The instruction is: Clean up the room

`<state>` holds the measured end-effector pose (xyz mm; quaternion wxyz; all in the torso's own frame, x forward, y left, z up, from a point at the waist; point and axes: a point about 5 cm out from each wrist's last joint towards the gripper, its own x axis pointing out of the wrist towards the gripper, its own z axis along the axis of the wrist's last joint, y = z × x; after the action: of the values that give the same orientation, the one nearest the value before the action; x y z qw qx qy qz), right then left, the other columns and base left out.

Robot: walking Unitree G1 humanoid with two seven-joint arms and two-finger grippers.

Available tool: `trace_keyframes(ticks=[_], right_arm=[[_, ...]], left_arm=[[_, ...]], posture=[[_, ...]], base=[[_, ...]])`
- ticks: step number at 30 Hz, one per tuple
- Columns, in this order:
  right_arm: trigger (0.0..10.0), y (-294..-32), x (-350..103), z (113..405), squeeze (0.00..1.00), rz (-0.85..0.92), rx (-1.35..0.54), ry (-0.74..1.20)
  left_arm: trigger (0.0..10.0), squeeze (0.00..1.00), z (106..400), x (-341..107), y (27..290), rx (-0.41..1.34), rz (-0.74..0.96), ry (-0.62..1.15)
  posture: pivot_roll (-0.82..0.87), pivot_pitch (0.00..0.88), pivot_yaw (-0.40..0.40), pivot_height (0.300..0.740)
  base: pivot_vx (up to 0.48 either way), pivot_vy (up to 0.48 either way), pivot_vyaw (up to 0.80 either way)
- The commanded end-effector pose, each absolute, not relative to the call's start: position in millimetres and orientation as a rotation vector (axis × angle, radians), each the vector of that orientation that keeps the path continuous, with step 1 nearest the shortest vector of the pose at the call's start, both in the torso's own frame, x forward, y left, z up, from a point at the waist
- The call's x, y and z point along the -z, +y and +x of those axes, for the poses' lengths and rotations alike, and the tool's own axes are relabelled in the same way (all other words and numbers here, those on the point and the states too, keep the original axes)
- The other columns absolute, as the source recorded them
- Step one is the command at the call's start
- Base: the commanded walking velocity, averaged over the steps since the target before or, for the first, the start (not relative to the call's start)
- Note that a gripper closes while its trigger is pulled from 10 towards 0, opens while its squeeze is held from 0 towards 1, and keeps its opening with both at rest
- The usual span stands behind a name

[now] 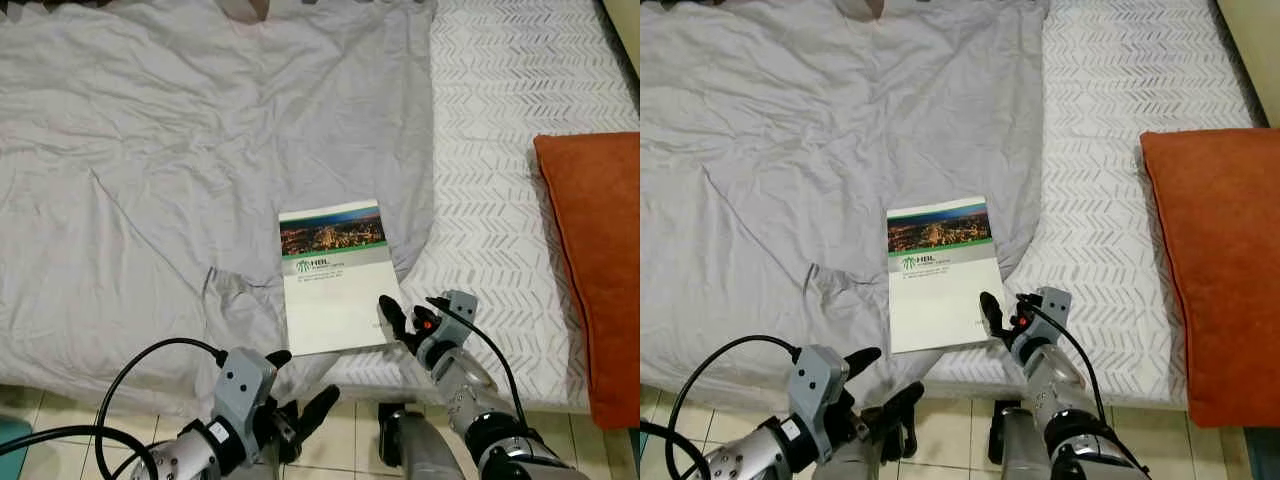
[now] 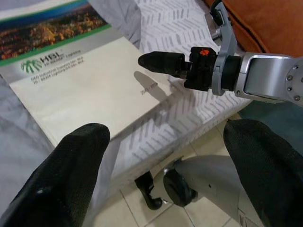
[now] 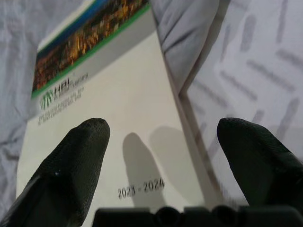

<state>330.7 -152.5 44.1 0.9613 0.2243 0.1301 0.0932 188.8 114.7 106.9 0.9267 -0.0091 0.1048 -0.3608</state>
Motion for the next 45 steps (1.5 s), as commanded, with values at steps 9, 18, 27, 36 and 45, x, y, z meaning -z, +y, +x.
trace_keyframes(ticks=[9,18,27,36,45], right_arm=[[10.0,-135,-14,310,0.00,0.512,-0.205,0.416],[1.1,-133,-5,304,0.00,0.648,-0.143,0.471],[0.0,-128,0,301,0.00,0.752,-0.116,0.503],[0.0,-129,1,299,0.00,0.744,-0.114,0.507],[0.0,-134,-16,313,0.00,0.755,-0.132,0.399]], left_arm=[[10.0,0.00,179,-107,118,0.741,-0.014,0.250],[10.0,0.00,175,-108,121,0.733,-0.014,0.264],[10.0,0.00,175,-110,123,0.729,-0.012,0.265],[10.0,0.00,172,-111,123,0.725,-0.019,0.273],[10.0,0.00,175,-110,120,0.723,-0.028,0.269]], posture=[[0.15,0.564,0.100,0.740],[0.17,0.565,0.107,0.740],[0.18,0.563,0.110,0.740],[0.18,0.561,0.107,0.740],[0.17,0.550,0.097,0.740]], base=[[0.000,0.000,0.00],[0.000,0.000,0.00],[0.000,0.000,0.00],[0.000,0.000,0.00],[0.000,0.000,0.00]])
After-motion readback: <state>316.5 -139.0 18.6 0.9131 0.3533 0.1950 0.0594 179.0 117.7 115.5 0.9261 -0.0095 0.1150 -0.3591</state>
